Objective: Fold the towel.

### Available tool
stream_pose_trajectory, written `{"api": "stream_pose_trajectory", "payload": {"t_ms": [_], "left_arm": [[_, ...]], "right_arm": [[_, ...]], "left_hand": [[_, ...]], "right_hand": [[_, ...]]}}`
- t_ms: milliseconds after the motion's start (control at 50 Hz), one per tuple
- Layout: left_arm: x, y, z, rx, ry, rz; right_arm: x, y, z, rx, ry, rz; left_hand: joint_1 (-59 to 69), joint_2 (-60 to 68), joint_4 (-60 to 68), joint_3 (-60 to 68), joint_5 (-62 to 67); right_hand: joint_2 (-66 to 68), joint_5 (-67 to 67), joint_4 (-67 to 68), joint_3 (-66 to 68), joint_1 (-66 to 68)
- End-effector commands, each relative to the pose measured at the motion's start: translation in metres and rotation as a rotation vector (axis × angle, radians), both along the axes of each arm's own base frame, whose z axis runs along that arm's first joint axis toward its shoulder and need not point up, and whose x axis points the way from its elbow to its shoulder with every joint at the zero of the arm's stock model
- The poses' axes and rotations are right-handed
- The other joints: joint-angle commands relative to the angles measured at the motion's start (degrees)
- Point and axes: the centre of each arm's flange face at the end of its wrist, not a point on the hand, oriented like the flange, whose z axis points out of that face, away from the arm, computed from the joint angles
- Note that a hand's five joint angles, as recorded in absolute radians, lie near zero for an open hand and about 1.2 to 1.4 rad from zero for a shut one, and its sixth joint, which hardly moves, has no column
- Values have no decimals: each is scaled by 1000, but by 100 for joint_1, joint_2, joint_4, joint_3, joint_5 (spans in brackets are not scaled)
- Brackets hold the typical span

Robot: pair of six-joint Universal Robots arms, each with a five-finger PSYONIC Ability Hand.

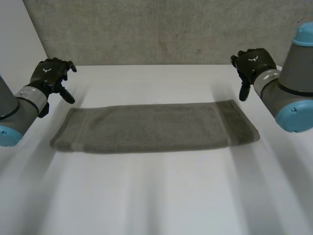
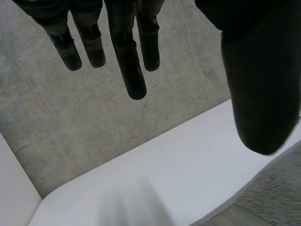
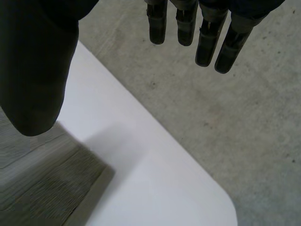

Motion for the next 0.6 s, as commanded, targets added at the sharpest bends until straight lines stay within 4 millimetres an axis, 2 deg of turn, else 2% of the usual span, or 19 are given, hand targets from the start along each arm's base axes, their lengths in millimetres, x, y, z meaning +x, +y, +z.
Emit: {"api": "stream_pose_trajectory", "payload": {"t_ms": [20,60,80,120,140,160,200,240,320,400,580,600], "left_arm": [[2,33,5,37,5,-5],[2,38,4,40,4,-5],[2,43,2,39,4,-5],[2,46,0,36,5,-5],[2,49,-5,38,6,-5],[2,49,-5,38,6,-5],[1,54,-14,41,6,-6],[1,56,-17,42,4,-6],[-3,59,-26,42,4,-17],[-4,61,-30,42,4,-20],[-2,61,-32,36,4,-16],[-2,61,-32,36,4,-15]], "right_arm": [[-16,34,-15,92,34,-4],[-23,43,-31,139,50,-14],[-23,43,-31,139,51,-14],[-31,47,-49,182,73,-19],[-31,47,-49,182,73,-19],[-34,48,-58,198,92,-21],[-37,48,-66,206,110,-23],[-42,45,-83,210,144,-22],[-43,43,-96,201,165,-9],[-40,40,-112,195,168,13],[-40,34,-124,183,165,11],[-40,32,-127,185,165,11]], "left_hand": [[-324,-3667,-337,-338,-135],[-324,-3667,-337,-338,-135],[-340,-3684,-354,-355,-152],[-324,-3667,-337,-338,-135],[-324,-3667,-337,-338,-135],[-324,-3667,-337,-338,-135],[-324,-3667,-337,-338,-135],[-324,-3667,-337,-338,-135],[-324,-3667,-337,-338,-135],[-324,-3667,-337,-338,-135],[-340,-3684,-354,-355,-152],[-340,-3684,-354,-355,-152]], "right_hand": [[-372,-326,-481,-409,-359],[-372,-326,-481,-409,-359],[-372,-326,-481,-409,-359],[-372,-326,-481,-409,-359],[-372,-326,-481,-409,-359],[-372,-326,-481,-409,-359],[-372,-326,-481,-409,-359],[-372,-326,-481,-409,-359],[-246,-200,-355,-283,-233],[725,771,616,688,738],[2866,2912,2757,2829,2879],[3449,3495,3340,3412,3462]]}}
